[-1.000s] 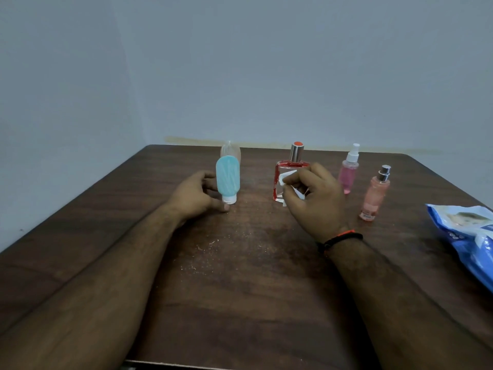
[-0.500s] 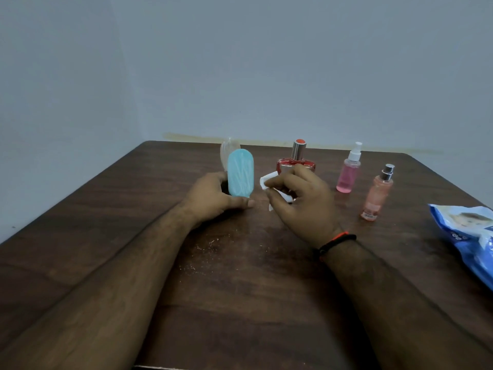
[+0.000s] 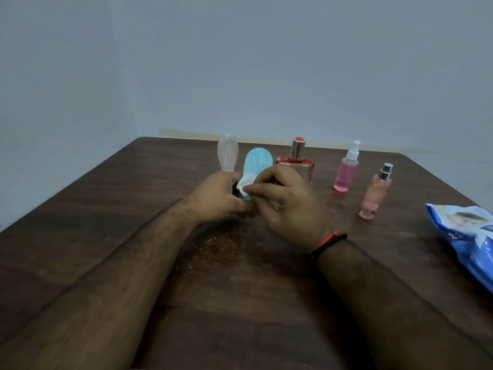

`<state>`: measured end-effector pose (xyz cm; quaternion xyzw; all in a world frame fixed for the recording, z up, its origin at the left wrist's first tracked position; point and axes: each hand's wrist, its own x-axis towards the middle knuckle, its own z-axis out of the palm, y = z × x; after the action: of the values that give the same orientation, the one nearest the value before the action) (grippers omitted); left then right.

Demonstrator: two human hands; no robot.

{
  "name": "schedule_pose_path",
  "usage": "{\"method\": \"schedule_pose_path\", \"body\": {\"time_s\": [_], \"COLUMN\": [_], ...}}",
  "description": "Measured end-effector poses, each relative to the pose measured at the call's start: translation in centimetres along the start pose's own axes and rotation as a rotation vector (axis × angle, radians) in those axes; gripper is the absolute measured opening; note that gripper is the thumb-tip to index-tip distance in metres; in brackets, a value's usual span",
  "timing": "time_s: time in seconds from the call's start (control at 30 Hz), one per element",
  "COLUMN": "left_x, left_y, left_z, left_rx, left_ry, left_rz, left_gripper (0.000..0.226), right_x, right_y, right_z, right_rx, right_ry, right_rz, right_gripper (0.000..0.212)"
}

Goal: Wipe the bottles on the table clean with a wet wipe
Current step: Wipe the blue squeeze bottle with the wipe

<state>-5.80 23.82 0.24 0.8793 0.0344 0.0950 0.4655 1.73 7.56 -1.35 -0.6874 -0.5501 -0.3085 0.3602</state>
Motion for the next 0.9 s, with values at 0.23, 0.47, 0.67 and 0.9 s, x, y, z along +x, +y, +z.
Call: {"method": "schedule_pose_path", "body": {"time_s": [0.23, 0.47, 0.67, 0.9], "left_x": [-0.1, 0.0, 0.0, -0.1], "left_y": [0.4, 0.7, 0.1, 0.4], "left_z": [0.1, 0.5, 0.1, 0.1], "left_rx": [0.026, 0.169, 0.145, 0.141], "left_ry": [-0.06, -0.11, 0.014, -0.01], "left_rz": [0.026, 0.055, 0.059, 0.06], "left_gripper": [0.033, 0.051, 0.017, 0.036], "right_x": [0.1, 0.2, 0.3, 0.5], "right_y": [0.8, 1.1, -0.4, -0.2], "right_z": [-0.3, -0.8, 0.1, -0.5], "right_rx": [-0.044, -0.004, -0.038, -0.183], "right_ry": [0.085, 0.23, -0.123, 0.064], "right_rz": [0.06, 0.204, -0.019, 0.006], "right_gripper": [0.018, 0.022, 0.022, 0.022]}}
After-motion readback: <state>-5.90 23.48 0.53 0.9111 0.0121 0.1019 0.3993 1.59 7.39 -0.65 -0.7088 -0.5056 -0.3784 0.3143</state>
